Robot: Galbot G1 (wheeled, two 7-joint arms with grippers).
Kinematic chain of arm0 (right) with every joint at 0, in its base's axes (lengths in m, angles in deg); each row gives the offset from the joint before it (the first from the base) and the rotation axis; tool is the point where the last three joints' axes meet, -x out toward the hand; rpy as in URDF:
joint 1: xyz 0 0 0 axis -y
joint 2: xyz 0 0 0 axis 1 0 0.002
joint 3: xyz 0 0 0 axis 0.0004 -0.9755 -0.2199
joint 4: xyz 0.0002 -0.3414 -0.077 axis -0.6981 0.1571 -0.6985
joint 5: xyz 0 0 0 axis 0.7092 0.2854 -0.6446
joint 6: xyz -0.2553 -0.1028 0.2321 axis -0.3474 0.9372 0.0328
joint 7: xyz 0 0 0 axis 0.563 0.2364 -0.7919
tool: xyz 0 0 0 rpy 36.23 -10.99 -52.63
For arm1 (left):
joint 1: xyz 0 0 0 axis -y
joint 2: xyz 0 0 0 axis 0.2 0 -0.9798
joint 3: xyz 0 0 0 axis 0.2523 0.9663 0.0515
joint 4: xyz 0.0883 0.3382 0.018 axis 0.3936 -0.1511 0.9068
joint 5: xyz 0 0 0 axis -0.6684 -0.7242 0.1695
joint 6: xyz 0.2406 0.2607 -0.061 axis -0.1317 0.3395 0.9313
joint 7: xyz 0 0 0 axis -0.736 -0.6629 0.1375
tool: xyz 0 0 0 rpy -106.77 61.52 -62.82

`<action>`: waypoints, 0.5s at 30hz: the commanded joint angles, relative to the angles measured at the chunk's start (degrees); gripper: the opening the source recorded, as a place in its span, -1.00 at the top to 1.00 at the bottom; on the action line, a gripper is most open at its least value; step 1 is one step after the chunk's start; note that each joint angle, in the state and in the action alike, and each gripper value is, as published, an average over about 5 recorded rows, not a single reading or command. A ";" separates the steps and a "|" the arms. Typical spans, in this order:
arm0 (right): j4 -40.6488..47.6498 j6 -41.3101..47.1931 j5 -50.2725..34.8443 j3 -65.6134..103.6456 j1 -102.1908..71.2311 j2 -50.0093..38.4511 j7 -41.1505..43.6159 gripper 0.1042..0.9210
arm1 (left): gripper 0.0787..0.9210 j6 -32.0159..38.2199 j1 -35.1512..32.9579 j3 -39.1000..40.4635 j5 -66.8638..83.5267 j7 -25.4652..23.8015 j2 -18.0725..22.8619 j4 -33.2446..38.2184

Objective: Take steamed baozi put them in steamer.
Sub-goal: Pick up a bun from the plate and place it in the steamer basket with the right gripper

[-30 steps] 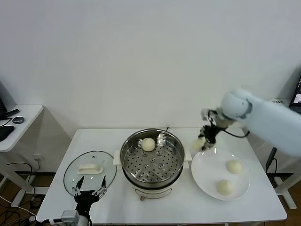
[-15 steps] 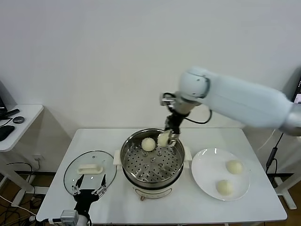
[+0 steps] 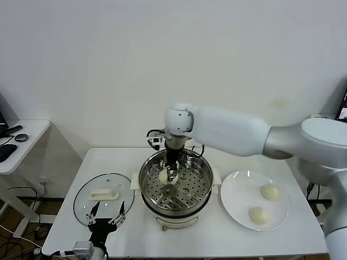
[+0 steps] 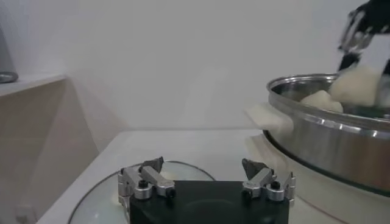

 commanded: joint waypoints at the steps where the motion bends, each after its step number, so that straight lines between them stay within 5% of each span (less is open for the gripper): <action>1: 3.96 0.83 1.18 0.30 -4.31 6.27 -1.41 -0.03 | -0.77 -0.01 -0.14 -0.11 0.08 0.04 -0.14 0.36; 15: 4.17 0.84 2.43 1.12 -5.07 7.18 -2.41 -0.17 | -0.77 -0.01 -0.44 -0.15 0.03 0.00 0.06 1.03</action>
